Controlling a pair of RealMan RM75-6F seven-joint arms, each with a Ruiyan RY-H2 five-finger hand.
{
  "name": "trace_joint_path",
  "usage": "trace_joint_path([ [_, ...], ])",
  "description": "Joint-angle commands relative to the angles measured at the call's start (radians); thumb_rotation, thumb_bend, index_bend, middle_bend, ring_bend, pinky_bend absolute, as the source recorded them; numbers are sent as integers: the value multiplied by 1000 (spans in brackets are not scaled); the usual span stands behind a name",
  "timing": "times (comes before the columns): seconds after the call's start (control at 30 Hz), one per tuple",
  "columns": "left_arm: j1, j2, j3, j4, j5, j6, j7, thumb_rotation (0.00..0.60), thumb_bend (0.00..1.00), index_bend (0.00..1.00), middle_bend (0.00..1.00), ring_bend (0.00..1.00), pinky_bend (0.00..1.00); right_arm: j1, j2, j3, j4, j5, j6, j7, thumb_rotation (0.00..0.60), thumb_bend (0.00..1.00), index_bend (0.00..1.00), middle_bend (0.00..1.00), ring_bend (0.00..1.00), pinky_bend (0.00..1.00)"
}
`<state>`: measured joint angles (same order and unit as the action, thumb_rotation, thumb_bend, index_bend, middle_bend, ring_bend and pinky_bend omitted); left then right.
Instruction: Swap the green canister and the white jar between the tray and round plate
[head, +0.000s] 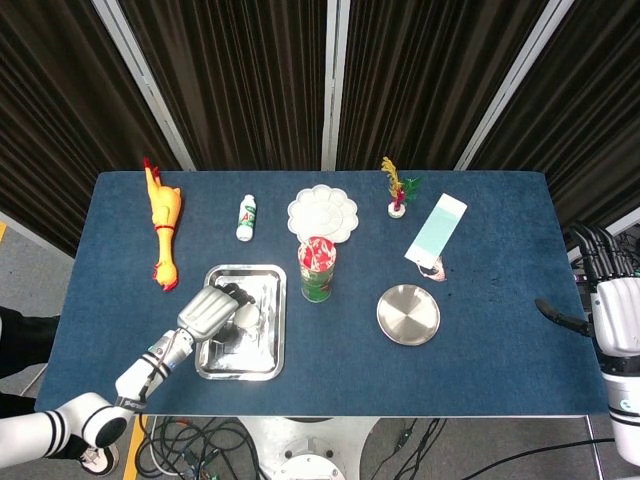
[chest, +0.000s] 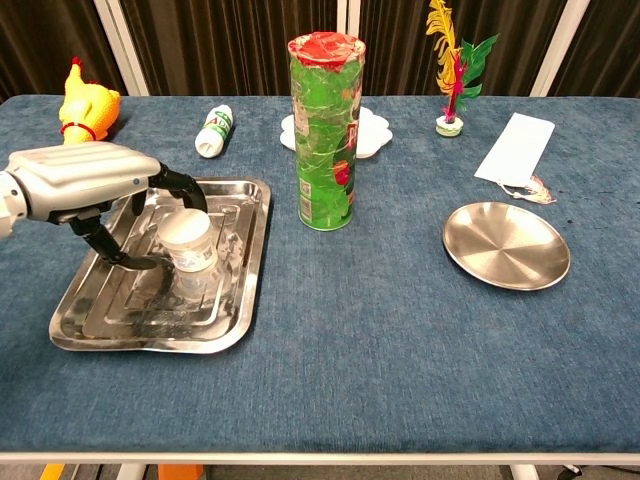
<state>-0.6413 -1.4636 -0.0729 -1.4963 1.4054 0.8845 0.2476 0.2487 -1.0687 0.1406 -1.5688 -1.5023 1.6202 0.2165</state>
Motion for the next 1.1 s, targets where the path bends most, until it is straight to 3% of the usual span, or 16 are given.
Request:
trace_joint_path([
  [0.03, -2, -3, 4, 4, 3, 5, -9, 600, 229, 288, 292, 245, 460, -1, -2, 5, 2, 0, -2, 1, 600, 21, 0, 51, 0, 156],
  [0.63, -30, -13, 20, 20, 41, 20, -85, 600, 244, 283, 319, 276, 499, -15, -11, 28, 8, -4, -22, -2, 600, 23, 0, 52, 0, 156],
  [1.1, -43, -38, 26, 48, 43, 33, -92, 600, 269, 384, 418, 379, 591, -24, -19, 38, 24, 8, -46, 3, 600, 26, 0, 52, 0, 156],
])
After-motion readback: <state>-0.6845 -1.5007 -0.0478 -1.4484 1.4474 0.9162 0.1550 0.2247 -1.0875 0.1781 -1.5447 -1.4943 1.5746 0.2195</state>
